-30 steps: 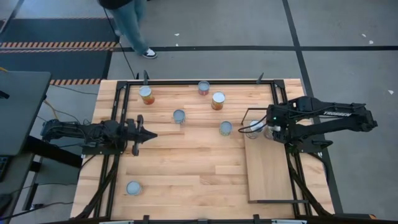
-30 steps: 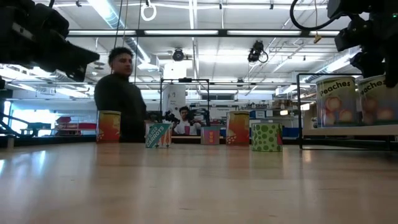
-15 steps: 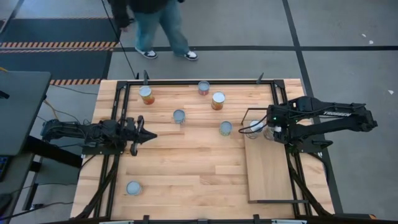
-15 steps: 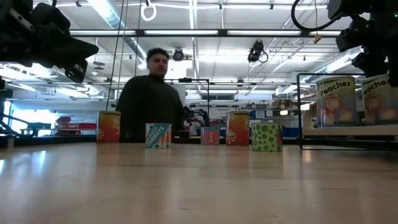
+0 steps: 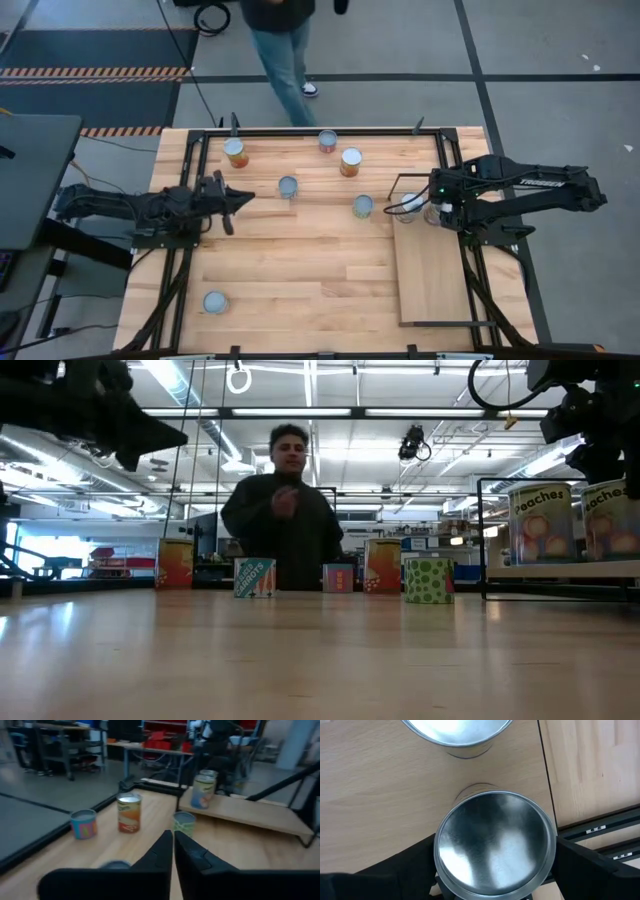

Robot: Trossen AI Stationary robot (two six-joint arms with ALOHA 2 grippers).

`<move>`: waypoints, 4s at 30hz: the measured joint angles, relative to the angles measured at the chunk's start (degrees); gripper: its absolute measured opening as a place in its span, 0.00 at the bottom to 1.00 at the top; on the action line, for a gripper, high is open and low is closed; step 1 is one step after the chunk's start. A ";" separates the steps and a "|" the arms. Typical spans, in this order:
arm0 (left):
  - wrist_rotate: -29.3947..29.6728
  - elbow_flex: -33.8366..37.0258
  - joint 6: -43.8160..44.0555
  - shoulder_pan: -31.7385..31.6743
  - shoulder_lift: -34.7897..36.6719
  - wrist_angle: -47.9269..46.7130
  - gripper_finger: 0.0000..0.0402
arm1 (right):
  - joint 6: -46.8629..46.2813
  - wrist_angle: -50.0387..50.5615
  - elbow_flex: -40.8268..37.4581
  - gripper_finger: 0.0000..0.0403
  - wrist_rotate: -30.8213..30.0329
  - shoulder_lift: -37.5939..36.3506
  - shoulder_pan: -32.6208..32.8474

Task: Pick and place cans onto a shelf
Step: Put the canned peaches on the shelf aligned with the canned peaches, then put left the canned corn on the shelf

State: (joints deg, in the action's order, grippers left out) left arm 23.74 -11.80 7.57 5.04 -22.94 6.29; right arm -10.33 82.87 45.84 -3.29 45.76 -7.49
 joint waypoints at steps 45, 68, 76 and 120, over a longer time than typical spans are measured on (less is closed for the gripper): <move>-2.31 -34.28 11.62 -30.24 -24.22 -43.43 0.74 | 1.12 -22.47 32.21 0.94 -5.64 15.43 9.92; -5.38 -34.61 17.34 -52.69 -44.95 -39.45 0.79 | 4.98 -47.63 28.92 0.94 -5.62 35.49 17.51; -9.20 -34.59 14.14 -55.34 -48.02 -36.56 0.76 | 5.87 -47.36 28.91 0.94 -5.62 36.06 17.51; -6.14 -34.67 15.91 -56.68 -52.81 -35.87 0.89 | 7.96 -45.88 28.92 0.94 -5.57 35.67 16.28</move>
State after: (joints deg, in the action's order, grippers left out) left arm 17.61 -46.48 23.49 -51.64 -75.74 -29.59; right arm -2.37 36.99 74.76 -8.86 81.43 8.80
